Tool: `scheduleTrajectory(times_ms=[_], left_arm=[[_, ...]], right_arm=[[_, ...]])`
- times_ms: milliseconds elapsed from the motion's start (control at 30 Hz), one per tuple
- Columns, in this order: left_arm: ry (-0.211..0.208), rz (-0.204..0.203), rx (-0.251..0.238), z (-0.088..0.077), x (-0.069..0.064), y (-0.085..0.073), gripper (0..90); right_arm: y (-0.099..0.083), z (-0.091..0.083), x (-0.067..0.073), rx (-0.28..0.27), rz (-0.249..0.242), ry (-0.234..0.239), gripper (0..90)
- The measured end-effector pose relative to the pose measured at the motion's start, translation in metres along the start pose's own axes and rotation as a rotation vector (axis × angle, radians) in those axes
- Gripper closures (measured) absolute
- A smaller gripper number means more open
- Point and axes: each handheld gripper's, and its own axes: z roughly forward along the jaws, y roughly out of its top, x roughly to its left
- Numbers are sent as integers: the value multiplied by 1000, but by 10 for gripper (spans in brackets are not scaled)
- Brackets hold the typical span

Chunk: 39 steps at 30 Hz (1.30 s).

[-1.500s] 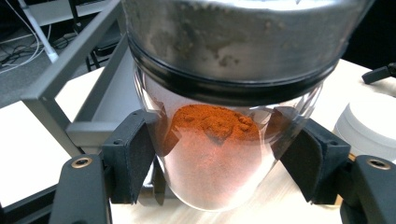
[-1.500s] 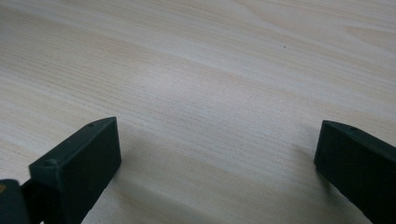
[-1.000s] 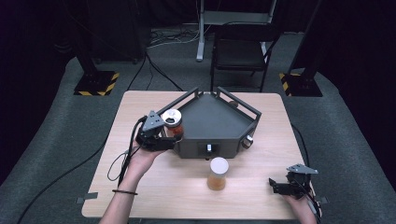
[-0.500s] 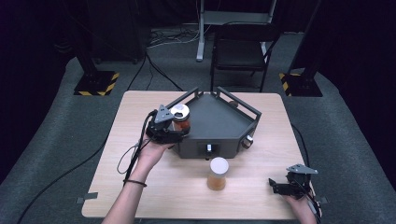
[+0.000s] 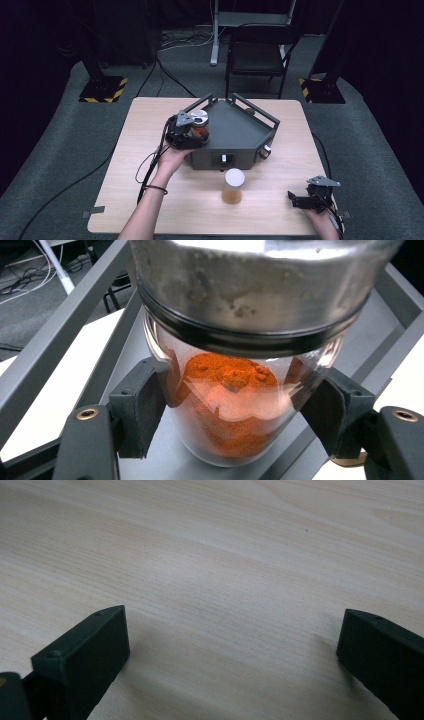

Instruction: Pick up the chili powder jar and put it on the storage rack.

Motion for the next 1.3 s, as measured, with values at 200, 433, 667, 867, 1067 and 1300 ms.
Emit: scheduleTrajectory(times_ms=[200,433,667,867,1067,1300], left_arm=[[0,-6,16,4,0,1,302],[-5,-23,29,8,2,0,302],[-10,-41,14,5,4,-3,284],[43,-15,11,-3,-7,-10,143],[45,-20,12,-12,-10,-26,68],[23,-46,-9,-26,-4,-44,17]], right_arm=[[0,0,0,0,-2,1,0],[0,0,0,0,-2,1,0],[0,0,0,0,-2,1,0],[0,0,0,0,-2,1,0],[0,0,0,0,-2,0,0],[0,0,0,0,-2,0,0]])
